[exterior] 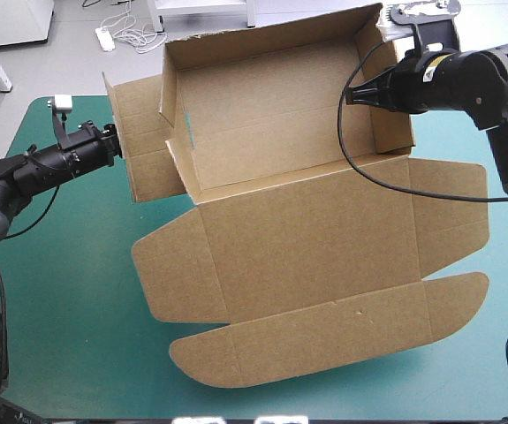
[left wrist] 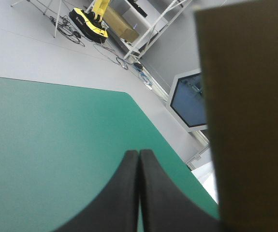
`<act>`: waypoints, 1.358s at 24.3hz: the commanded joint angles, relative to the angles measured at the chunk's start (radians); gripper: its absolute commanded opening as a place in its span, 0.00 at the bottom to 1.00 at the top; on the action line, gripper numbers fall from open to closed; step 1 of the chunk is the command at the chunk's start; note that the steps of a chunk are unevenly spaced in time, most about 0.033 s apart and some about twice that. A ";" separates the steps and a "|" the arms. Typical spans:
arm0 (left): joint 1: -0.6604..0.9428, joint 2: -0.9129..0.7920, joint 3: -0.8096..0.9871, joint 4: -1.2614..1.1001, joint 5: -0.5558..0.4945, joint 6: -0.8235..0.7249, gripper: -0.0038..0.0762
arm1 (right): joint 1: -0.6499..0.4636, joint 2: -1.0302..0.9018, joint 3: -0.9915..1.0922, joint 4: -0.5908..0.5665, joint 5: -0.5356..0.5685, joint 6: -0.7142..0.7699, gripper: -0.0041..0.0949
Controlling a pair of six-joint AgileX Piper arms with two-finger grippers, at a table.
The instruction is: Fold the box
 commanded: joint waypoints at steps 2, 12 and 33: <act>-0.036 -0.091 -0.025 -0.112 0.121 -0.013 0.04 | -0.001 -0.047 -0.031 -0.022 -0.015 0.020 0.02; -0.059 -0.194 -0.025 -0.112 0.121 -0.049 0.04 | -0.001 -0.047 -0.029 -0.023 -0.016 0.027 0.02; -0.179 -0.274 -0.037 -0.179 0.119 -0.091 0.28 | -0.001 -0.047 -0.029 -0.026 -0.010 0.029 0.02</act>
